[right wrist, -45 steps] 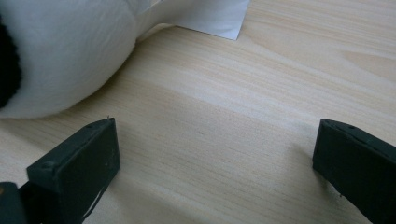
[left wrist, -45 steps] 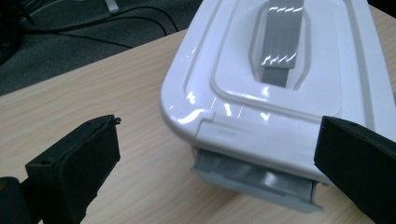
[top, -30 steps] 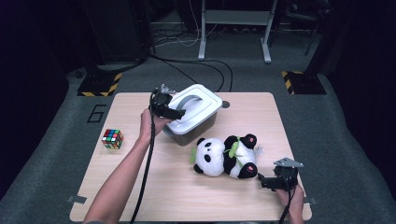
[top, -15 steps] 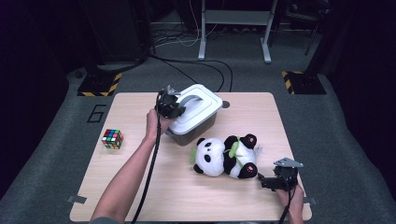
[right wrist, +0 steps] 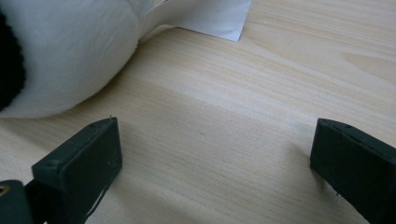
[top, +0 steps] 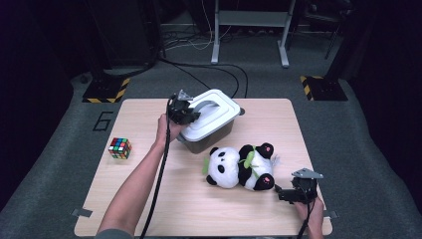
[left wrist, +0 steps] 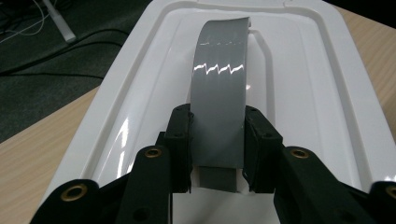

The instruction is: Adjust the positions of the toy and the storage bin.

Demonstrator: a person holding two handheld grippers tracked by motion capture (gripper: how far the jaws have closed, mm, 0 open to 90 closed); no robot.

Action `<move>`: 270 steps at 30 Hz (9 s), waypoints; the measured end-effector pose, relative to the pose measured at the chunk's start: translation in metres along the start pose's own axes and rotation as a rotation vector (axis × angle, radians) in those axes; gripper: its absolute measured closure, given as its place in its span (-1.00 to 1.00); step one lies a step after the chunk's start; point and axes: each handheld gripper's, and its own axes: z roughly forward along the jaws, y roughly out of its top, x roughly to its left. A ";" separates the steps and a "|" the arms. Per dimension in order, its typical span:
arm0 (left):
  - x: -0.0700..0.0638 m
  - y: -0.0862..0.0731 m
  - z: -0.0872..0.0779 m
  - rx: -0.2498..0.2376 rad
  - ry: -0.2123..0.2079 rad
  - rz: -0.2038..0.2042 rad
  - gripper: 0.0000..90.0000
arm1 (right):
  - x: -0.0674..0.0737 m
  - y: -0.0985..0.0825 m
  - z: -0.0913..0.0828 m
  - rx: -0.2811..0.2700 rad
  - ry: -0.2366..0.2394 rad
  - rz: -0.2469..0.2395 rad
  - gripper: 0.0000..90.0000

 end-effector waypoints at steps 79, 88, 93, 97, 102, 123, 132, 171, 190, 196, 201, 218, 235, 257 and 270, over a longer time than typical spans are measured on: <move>-0.173 -0.069 -0.009 0.028 -0.162 0.097 -0.11 | -0.001 0.000 -0.001 -0.005 -0.009 0.005 -0.92; -0.176 -0.078 -0.015 -0.032 -0.154 0.065 0.17 | -0.001 0.000 -0.001 -0.006 -0.011 0.007 -0.91; -0.175 -0.081 -0.024 -0.037 -0.179 0.094 0.16 | -0.001 0.000 -0.001 -0.006 -0.011 0.008 -0.91; -0.172 -0.087 -0.033 -0.029 -0.197 0.086 0.16 | -0.001 0.000 -0.001 -0.007 -0.011 0.008 -0.91; -0.166 -0.094 -0.046 -0.016 -0.214 0.082 0.15 | -0.001 0.000 -0.001 -0.007 -0.011 0.008 -0.91; -0.131 -0.133 -0.103 0.032 -0.187 0.031 0.10 | -0.001 0.000 -0.001 -0.006 -0.011 0.009 -0.91; -0.134 -0.122 -0.109 0.065 -0.154 -0.005 -0.25 | -0.001 -0.001 -0.001 -0.006 -0.012 0.009 -0.90; -0.184 -0.097 -0.071 0.067 -0.203 -0.001 0.49 | -0.001 -0.001 -0.001 -0.006 -0.009 0.007 -0.90; -0.177 -0.104 -0.104 0.010 -0.195 0.018 0.65 | -0.001 -0.001 -0.001 -0.005 -0.010 0.007 -0.90; -0.174 -0.110 -0.115 0.006 -0.172 0.018 0.65 | -0.001 -0.001 -0.001 -0.006 -0.011 0.007 -0.90; -0.168 -0.118 -0.126 0.001 -0.136 0.009 0.65 | -0.001 -0.001 -0.001 -0.006 -0.011 0.007 -0.90; -0.130 -0.141 -0.168 -0.043 0.006 -0.088 0.65 | -0.001 -0.001 -0.001 -0.005 -0.012 0.007 -0.91; -0.101 -0.165 -0.195 -0.065 0.148 -0.213 0.65 | 0.000 -0.001 -0.001 -0.006 -0.013 0.009 -0.91; -0.029 -0.169 -0.192 -0.088 0.327 -0.395 0.65 | 0.000 -0.001 -0.001 -0.006 -0.013 0.010 -0.91; -0.013 -0.170 -0.154 -0.028 0.388 -0.413 0.59 | 0.000 -0.001 -0.001 -0.006 -0.013 0.011 -0.91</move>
